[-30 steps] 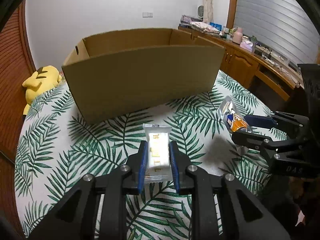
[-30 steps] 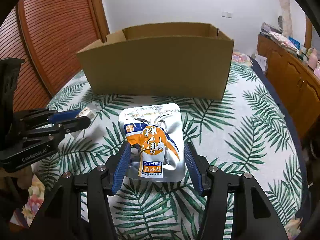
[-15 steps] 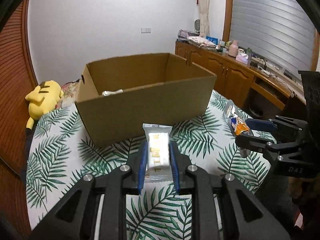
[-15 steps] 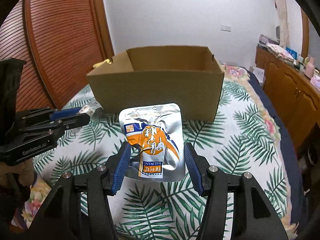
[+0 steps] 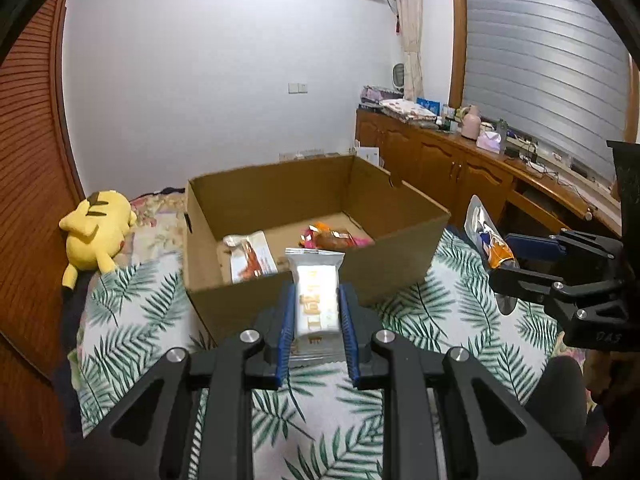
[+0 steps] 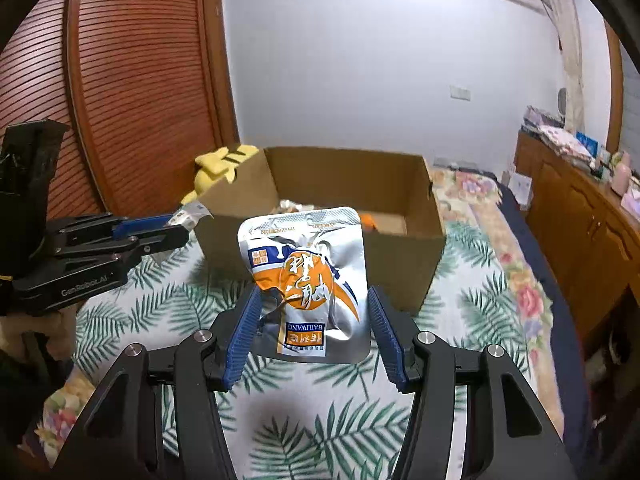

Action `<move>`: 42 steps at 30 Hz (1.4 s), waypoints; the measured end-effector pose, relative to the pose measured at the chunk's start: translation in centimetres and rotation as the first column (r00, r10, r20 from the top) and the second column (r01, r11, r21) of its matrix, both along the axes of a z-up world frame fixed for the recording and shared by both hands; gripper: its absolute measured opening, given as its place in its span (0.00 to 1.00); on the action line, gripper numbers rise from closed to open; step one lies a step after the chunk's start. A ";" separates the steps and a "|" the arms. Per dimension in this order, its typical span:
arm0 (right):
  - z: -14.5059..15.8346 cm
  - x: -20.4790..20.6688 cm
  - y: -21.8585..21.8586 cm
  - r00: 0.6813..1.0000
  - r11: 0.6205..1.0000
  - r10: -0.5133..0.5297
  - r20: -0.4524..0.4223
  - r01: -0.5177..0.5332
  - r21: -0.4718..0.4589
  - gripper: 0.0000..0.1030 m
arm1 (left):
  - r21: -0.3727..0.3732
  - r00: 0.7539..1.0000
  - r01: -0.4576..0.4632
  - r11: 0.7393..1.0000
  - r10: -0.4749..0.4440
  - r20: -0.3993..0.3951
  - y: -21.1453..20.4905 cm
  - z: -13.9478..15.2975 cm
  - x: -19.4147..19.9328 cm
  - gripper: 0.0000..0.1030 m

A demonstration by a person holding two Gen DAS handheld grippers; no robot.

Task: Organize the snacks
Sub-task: 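Carry both held packs over the box and open both tools to drop them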

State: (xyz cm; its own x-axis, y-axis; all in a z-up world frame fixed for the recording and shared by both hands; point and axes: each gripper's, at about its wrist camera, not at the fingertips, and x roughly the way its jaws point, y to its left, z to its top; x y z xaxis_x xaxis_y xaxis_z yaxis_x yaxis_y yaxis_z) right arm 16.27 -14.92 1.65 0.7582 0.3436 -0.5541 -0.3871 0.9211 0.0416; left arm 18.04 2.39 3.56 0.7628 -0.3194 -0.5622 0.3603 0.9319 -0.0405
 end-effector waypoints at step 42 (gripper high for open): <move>-3.5 17.4 2.8 0.992 0.996 0.083 -0.091 -0.084 -0.007 0.54 | 0.064 0.993 -0.048 0.997 0.055 -0.106 -0.7 -4.8 16.3 0.23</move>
State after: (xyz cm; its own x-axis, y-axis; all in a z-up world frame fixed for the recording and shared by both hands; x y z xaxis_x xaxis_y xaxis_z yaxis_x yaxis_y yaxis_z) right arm 33.66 -12.15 -1.81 0.6737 0.3971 -0.6232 -0.4573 0.8865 0.0705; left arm 34.30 1.65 -1.24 0.7116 -0.2435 -0.6591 0.3083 0.9511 -0.0185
